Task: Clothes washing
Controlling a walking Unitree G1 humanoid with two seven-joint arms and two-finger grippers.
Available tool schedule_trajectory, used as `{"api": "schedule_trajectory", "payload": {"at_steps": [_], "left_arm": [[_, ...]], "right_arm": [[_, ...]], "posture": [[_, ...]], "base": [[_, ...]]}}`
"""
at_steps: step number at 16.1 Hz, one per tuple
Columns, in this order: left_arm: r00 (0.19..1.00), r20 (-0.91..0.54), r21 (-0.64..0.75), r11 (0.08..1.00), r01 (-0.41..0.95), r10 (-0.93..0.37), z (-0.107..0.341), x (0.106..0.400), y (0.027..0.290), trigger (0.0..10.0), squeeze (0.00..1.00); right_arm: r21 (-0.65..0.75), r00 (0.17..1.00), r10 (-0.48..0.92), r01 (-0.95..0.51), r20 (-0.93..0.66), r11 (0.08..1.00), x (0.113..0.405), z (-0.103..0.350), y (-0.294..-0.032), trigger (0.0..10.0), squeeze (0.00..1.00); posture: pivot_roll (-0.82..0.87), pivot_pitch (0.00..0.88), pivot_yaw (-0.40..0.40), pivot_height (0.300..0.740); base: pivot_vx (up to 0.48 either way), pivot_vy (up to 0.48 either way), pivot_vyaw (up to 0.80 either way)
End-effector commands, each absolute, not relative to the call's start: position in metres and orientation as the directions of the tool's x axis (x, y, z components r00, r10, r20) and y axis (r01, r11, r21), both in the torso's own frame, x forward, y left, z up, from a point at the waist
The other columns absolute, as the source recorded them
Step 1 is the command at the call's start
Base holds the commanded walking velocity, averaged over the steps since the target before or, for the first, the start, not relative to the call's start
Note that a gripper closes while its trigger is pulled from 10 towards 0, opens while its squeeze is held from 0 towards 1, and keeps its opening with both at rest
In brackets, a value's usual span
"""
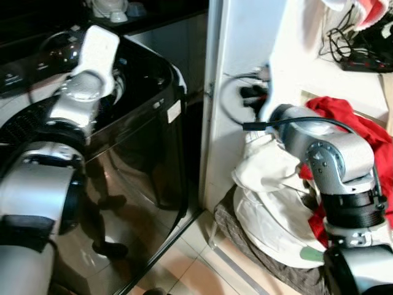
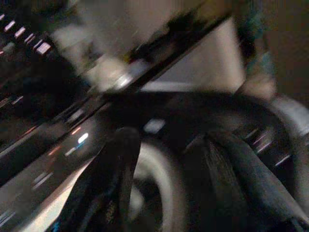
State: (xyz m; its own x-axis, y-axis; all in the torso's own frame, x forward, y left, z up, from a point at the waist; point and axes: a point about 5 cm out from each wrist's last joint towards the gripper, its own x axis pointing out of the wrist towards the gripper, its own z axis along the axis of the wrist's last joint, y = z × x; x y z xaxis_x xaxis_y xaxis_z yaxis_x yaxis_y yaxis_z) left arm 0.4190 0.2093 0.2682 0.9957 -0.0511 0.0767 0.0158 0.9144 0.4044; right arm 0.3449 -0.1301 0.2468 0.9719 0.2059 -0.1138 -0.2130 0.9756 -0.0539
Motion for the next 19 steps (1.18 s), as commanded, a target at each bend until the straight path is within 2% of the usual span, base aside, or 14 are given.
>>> {"api": "schedule_trajectory", "payload": {"at_steps": [1, 3, 5, 6, 7, 9, 10, 11, 12, 13, 15, 16, 17, 19], "left_arm": [[0.966, 0.165, 0.41, 0.905, 0.116, -0.199, 0.28, 0.417, 0.186, 10.0, 0.0], [0.915, 0.168, 0.391, 0.877, 0.28, -0.367, 0.277, 0.411, 0.162, 10.0, 0.0], [0.735, 0.072, 0.332, 0.712, 0.619, -0.674, 0.253, 0.388, 0.124, 10.0, 0.0], [0.724, 0.026, 0.333, 0.689, 0.644, -0.689, 0.245, 0.385, 0.123, 10.0, 0.0], [0.745, -0.056, 0.374, 0.678, 0.632, -0.664, 0.232, 0.383, 0.13, 10.0, 0.0], [0.857, -0.121, 0.495, 0.718, 0.489, -0.5, 0.229, 0.39, 0.159, 10.0, 0.0], [0.919, -0.128, 0.593, 0.714, 0.372, -0.373, 0.242, 0.393, 0.185, 10.0, 0.0], [0.942, -0.112, 0.625, 0.714, 0.315, -0.318, 0.25, 0.393, 0.195, 10.0, 0.0], [0.994, 0.047, 0.692, 0.721, 0.037, -0.096, 0.293, 0.394, 0.235, 10.0, 0.0], [0.997, 0.074, 0.707, 0.707, -0.025, -0.038, 0.306, 0.391, 0.249, 10.0, 0.0], [0.999, 0.0, 0.658, 0.752, 0.028, -0.037, 0.314, 0.387, 0.266, 10.0, 0.0], [0.993, -0.095, 0.624, 0.773, 0.118, -0.075, 0.312, 0.383, 0.271, 10.0, 0.0], [0.969, -0.225, 0.62, 0.753, 0.222, -0.101, 0.307, 0.376, 0.278, 10.0, 0.0], [0.947, -0.321, 0.659, 0.711, 0.245, -0.028, 0.302, 0.368, 0.295, 10.0, 0.0]], "right_arm": [[-0.081, 0.991, 0.088, -0.096, -0.098, 0.992, 0.348, 0.246, -0.152, 10.0, 0.0], [-0.071, 0.993, 0.063, -0.071, -0.103, 0.995, 0.347, 0.245, -0.162, 10.0, 0.0], [-0.094, 0.994, 0.016, -0.026, -0.11, 0.995, 0.346, 0.242, -0.174, 10.0, 0.0], [-0.102, 0.994, 0.007, -0.018, -0.109, 0.995, 0.346, 0.242, -0.175, 10.0, 0.0], [-0.108, 0.995, -0.006, -0.005, -0.103, 0.994, 0.345, 0.243, -0.178, 10.0, 0.0], [-0.097, 0.995, 0.014, -0.024, -0.103, 0.995, 0.342, 0.245, -0.18, 10.0, 0.0], [-0.085, 0.993, 0.061, -0.07, -0.104, 0.994, 0.34, 0.245, -0.176, 10.0, 0.0], [-0.082, 0.991, 0.079, -0.088, -0.105, 0.993, 0.339, 0.245, -0.174, 10.0, 0.0], [-0.056, 0.975, 0.201, -0.206, -0.092, 0.977, 0.336, 0.248, -0.158, 10.0, 0.0], [-0.045, 0.962, 0.261, -0.265, -0.084, 0.963, 0.333, 0.249, -0.15, 10.0, 0.0], [-0.054, 0.929, 0.36, -0.365, -0.08, 0.929, 0.327, 0.251, -0.137, 10.0, 0.0], [-0.062, 0.913, 0.399, -0.404, -0.08, 0.913, 0.324, 0.251, -0.132, 10.0, 0.0], [-0.065, 0.899, 0.429, -0.435, -0.082, 0.898, 0.322, 0.251, -0.129, 10.0, 0.0], [-0.069, 0.882, 0.463, -0.469, -0.089, 0.88, 0.318, 0.249, -0.125, 10.0, 0.0]], "posture": [[-0.07, 0.0, 0.03, 0.74], [-0.07, 0.0, 0.031, 0.74], [-0.07, 0.0, 0.036, 0.74], [-0.07, 0.0, 0.044, 0.74], [-0.08, 0.0, 0.049, 0.74], [-0.08, 0.0, 0.049, 0.74], [-0.07, 0.0, 0.049, 0.74], [-0.07, 0.0, 0.049, 0.74], [-0.06, 0.0, 0.05, 0.74], [-0.06, 0.0, 0.051, 0.74], [-0.05, 0.0, 0.059, 0.74], [-0.05, 0.0, 0.06, 0.74], [-0.05, 0.0, 0.061, 0.74], [-0.04, 0.0, 0.063, 0.74]], "base": [[0.0, 0.0, 0.0], [0.0, 0.0, 0.0], [0.0, 0.0, 0.0], [0.0, 0.0, 0.0], [0.0, 0.0, 0.0], [0.0, 0.0, 0.0], [0.0, 0.0, 0.0], [0.0, 0.0, 0.0], [0.0, 0.0, 0.0], [0.0, 0.0, 0.0], [0.0, 0.0, 0.0], [0.0, 0.0, 0.0], [0.0, 0.0, 0.0], [0.0, 0.0, 0.0]]}}
